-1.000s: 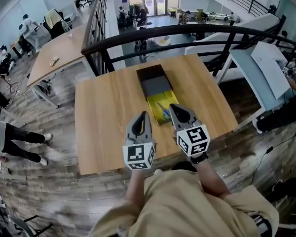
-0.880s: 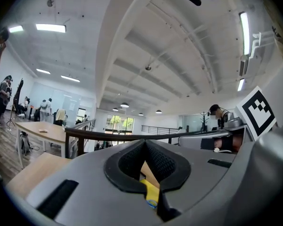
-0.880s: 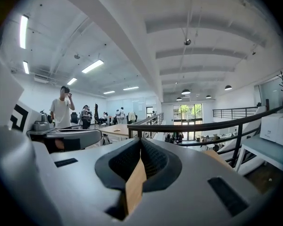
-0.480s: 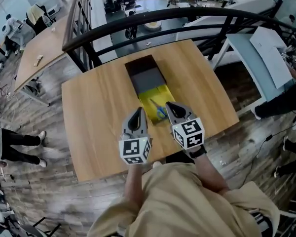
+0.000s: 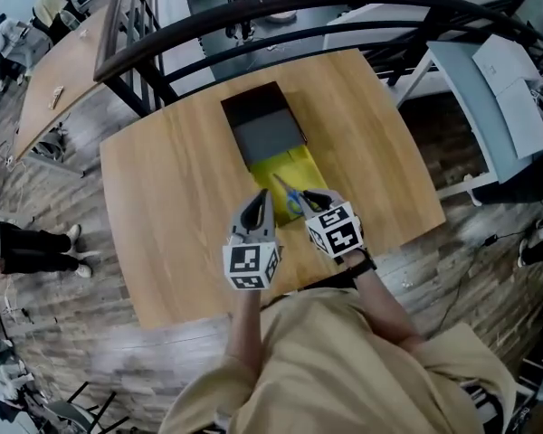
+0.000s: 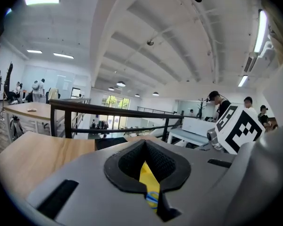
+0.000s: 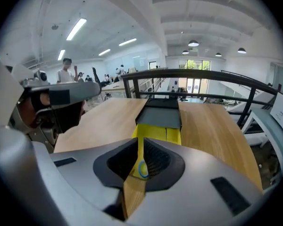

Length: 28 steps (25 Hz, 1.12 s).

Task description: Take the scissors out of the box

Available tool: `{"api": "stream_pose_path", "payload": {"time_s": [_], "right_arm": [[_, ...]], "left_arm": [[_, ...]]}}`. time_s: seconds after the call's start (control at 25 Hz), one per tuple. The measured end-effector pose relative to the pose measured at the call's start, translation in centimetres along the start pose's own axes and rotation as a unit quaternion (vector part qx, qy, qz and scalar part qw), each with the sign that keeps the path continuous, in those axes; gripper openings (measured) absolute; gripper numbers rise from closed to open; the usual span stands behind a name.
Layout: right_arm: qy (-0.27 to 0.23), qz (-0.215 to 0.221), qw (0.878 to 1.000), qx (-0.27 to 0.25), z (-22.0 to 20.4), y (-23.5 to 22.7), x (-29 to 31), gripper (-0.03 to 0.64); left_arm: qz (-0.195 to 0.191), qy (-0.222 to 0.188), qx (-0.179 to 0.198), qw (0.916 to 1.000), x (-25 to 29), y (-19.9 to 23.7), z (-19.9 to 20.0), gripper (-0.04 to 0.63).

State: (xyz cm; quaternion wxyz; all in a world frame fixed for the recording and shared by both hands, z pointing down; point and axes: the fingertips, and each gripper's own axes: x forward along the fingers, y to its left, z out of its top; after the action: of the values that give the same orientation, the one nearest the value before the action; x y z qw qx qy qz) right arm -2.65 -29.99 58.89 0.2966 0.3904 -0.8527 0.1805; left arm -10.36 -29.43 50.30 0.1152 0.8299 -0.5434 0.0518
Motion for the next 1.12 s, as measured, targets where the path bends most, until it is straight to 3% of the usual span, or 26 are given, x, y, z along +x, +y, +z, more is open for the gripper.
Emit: {"api": "stream_pose_path", "payload": {"time_s": [0.4,0.48,0.6,0.92,1.04,1.12], "right_arm": [[0.108,0.033,0.994,-0.009,-4.4,-0.7,5.9,0.022],[0.130,0.041,0.991,-0.008,-5.2,-0.7,6.9,0.094],[0.162,0.050,0.986,-0.004,-6.6,-0.7,8.3,0.114],[0.272,0.088,0.958,0.019,-10.9,0.4,11.1,0.147],[0.323,0.048,0.945,-0.006,-12.1,-1.8,11.2,0.148],[0.327,0.039,0.944,-0.019,-12.2,-2.5,11.9,0.149]], "left_arm": [[0.016,0.035,-0.015,0.9991,2.9,2.7,-2.3,0.002],[0.018,0.038,-0.019,0.9989,3.3,3.1,-2.7,0.002],[0.019,0.041,-0.023,0.9987,3.9,3.7,-3.1,0.002],[0.018,0.050,-0.034,0.9980,4.8,4.2,-4.0,0.002],[0.016,0.052,-0.035,0.9979,5.0,4.1,-4.3,0.002],[0.017,0.053,-0.035,0.9978,5.1,4.1,-4.5,0.002]]}}
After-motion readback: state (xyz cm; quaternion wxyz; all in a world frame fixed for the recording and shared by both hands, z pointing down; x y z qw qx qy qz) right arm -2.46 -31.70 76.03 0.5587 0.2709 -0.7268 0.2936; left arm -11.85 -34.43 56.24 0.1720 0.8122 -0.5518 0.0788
